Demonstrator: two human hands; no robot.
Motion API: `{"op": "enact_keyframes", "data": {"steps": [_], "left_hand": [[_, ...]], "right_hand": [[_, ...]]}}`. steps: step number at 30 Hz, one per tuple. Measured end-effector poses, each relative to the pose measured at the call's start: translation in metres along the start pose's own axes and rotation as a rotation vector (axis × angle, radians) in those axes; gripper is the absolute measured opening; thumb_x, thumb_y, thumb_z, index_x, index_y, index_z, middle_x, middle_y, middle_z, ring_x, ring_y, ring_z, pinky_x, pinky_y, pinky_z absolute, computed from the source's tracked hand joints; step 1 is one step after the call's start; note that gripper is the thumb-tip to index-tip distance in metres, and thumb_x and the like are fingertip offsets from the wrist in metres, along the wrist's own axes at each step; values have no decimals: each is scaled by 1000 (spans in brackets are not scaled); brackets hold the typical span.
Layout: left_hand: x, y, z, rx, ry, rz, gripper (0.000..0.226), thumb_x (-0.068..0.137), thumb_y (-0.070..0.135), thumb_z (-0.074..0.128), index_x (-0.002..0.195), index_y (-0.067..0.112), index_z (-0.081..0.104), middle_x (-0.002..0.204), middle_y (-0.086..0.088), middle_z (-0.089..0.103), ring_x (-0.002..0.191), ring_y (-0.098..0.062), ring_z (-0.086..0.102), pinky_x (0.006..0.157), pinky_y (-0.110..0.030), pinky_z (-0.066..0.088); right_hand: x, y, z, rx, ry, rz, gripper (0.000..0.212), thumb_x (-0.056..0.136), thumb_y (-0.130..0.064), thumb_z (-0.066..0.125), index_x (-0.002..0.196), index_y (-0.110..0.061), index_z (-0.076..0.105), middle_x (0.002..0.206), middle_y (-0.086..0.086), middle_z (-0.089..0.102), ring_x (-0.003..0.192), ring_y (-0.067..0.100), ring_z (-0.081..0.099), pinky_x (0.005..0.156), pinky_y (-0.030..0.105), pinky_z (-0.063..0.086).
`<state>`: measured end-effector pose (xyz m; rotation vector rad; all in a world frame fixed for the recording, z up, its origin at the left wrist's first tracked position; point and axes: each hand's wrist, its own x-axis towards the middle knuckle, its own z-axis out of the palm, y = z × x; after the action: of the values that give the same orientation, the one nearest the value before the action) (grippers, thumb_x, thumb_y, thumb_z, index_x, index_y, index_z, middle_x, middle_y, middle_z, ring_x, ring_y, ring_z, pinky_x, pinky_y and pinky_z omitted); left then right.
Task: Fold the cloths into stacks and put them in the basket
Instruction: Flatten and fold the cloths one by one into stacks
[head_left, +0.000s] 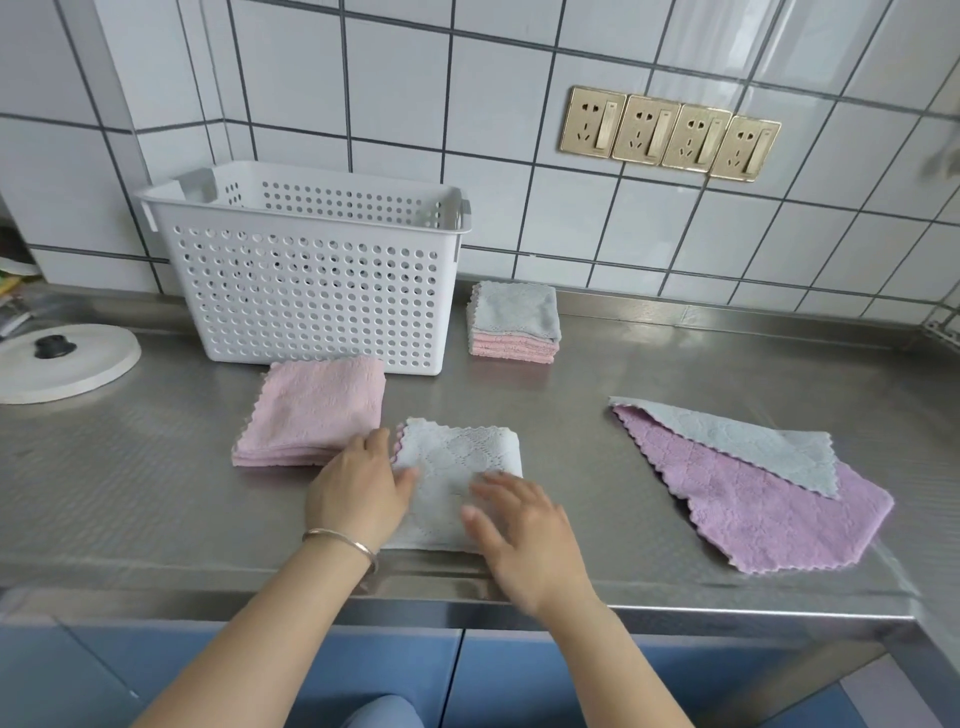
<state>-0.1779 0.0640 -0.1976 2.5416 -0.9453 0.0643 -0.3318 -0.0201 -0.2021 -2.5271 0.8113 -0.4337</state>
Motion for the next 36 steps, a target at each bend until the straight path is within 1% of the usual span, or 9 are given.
{"op": "enact_keyframes", "data": {"steps": [2,4,6,9,18,22,26,29,36], "left_hand": [[-6,-5,-6,34,-1,-75,42,85,49,51,109,15,55,114,-9,59,102,-31,61,78,-37,48],[-9,-10,-7,60,-56,-111,47,83,56,48,107,17,59,116,-6,58,105,-28,59,83,-35,48],[-11,-12,-5,88,-107,-110,50,81,60,48,105,17,61,118,-6,57,108,-27,56,86,-34,47],[-14,-8,-1,100,-131,-99,44,85,53,46,100,16,62,117,-7,57,109,-27,55,84,-35,47],[-25,7,-1,-140,-22,-55,29,94,39,42,106,15,48,108,-7,66,102,-31,60,71,-35,45],[-19,2,-33,-394,79,-39,20,91,37,50,93,20,39,84,-4,62,91,-35,62,61,-34,40],[10,-23,-77,-456,307,-47,28,90,32,53,118,28,50,109,1,67,99,-31,62,74,-36,46],[43,-55,-82,-384,256,-72,33,93,30,48,124,41,52,122,1,63,110,-28,58,85,-37,48],[73,-105,-48,-273,101,-132,32,93,25,48,123,29,58,120,-8,64,109,-32,57,90,-39,48]], "right_hand": [[12,0,-7,30,196,120,56,79,-55,32,113,-24,63,118,-4,62,115,20,49,93,32,41],[20,2,-13,-63,171,301,36,87,-39,43,111,-19,61,113,1,60,110,23,48,89,34,42],[22,5,-12,-187,35,437,39,89,-39,42,114,-13,58,117,6,55,113,25,45,91,35,40],[20,5,-6,-142,-35,505,46,91,-43,38,114,-7,56,117,9,54,111,27,45,91,35,39],[13,-4,-6,-26,0,510,28,93,-36,41,95,-11,54,87,1,57,78,21,50,63,29,37],[21,-29,-14,241,103,443,17,94,-28,45,87,-14,51,74,-4,52,77,20,48,63,31,35],[60,-70,-21,357,181,282,16,94,-28,48,86,-14,52,70,-9,51,76,19,47,62,29,29],[95,-95,-4,434,165,235,19,94,-29,49,97,-12,57,82,-3,57,82,18,51,68,27,36],[128,-103,54,466,70,386,24,94,-28,49,102,-9,60,93,4,61,92,24,57,76,31,45]]}}
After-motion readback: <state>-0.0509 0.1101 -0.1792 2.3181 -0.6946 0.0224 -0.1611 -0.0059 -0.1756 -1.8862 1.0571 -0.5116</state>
